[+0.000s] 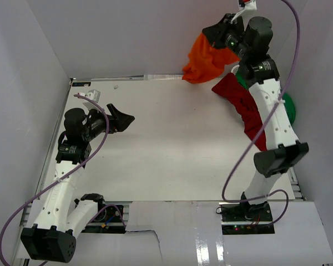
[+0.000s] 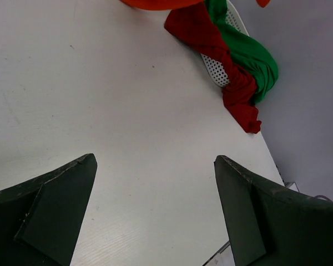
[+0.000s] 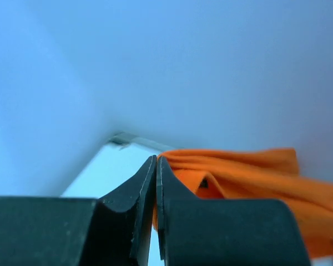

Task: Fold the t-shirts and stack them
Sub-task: Move the tshirt to the center of the board

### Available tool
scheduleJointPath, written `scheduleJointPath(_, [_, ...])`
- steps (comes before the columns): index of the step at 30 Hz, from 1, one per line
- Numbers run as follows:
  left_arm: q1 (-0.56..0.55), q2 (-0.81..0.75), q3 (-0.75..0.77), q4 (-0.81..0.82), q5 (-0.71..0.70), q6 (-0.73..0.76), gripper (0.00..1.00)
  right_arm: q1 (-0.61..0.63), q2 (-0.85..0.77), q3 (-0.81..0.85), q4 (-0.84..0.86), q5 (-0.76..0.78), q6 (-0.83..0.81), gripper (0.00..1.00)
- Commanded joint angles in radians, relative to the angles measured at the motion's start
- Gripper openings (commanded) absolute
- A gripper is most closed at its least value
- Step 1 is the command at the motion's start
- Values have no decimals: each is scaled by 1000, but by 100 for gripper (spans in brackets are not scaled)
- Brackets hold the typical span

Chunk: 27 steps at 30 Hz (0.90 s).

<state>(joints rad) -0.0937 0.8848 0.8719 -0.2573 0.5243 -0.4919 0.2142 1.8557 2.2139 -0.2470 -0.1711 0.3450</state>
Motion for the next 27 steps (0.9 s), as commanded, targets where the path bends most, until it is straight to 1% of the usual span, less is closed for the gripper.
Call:
scheduleJointPath(1, [-1,-24,25,-20,-41,16,98,50,-269,-118,0,-263,99,8])
scheduleJointPath(2, [0,-26,29,-26,-52,18,98,50,-330,-213,58,-306,113,8])
scheduleJointPath(3, [0,-29,30,-31,-63,18,98,50,-448,-314,92,-315,133,8])
scheduleJointPath(4, [0,-33,35,-46,-95,18,98,50,-499,-494,116,-286,134,10])
scheduleJointPath(5, [0,-38,38,-54,-110,18,98,50,-545,-564,118,-257,121,14])
scheduleJointPath(6, [0,-41,38,-59,-124,16,98,48,-608,-621,108,-228,100,14])
scheduleJointPath(7, [0,-43,42,-69,-145,16,98,48,-625,-669,88,-135,57,24])
scheduleJointPath(8, [0,-47,42,-72,-155,15,98,47,-639,-733,37,-83,42,38])
scheduleJointPath(9, [0,-47,44,-74,-162,12,98,42,-642,-755,16,-50,31,56])
scheduleJointPath(10, [0,-49,45,-82,-179,12,98,40,-635,-769,-3,-39,-3,68])
scheduleJointPath(11, [0,-50,48,-85,-185,12,98,40,-622,-776,-27,-38,-12,75])
scheduleJointPath(12, [0,-49,50,-86,-188,12,98,42,-595,-778,-79,-45,-18,78])
scheduleJointPath(14, [0,-47,53,-94,-198,12,98,57,-575,-798,-107,-80,-41,80])
scheduleJointPath(15, [2,-43,55,-99,-201,12,98,98,-573,-844,-115,-79,-53,80])
scheduleJointPath(17, [0,-38,58,-103,-207,13,98,167,-595,-910,-104,-26,-90,79])
scheduleJointPath(18, [0,-37,58,-105,-211,13,98,253,-599,-972,-101,8,-100,79])
scheduleJointPath(19, [0,-35,61,-106,-214,13,98,301,-602,-1003,-98,83,-106,80])
scheduleJointPath(20, [0,-33,61,-109,-230,10,98,394,-602,-1034,-95,114,-115,80])
scheduleJointPath(21, [0,-27,64,-120,-240,10,98,439,-599,-1089,-89,142,-115,80])
scheduleJointPath(23, [0,-18,70,-135,-273,4,98,534,-573,-1134,-61,221,-115,80])
scheduleJointPath(24, [2,2,82,-158,-306,0,98,625,-561,-1164,-52,273,-107,79])
scheduleJointPath(26, [3,26,98,-184,-345,-14,98,727,-509,-1180,-22,288,-98,79])
scheduleJointPath(27, [11,37,113,-212,-386,-20,98,750,-488,-1185,-15,295,-78,79])
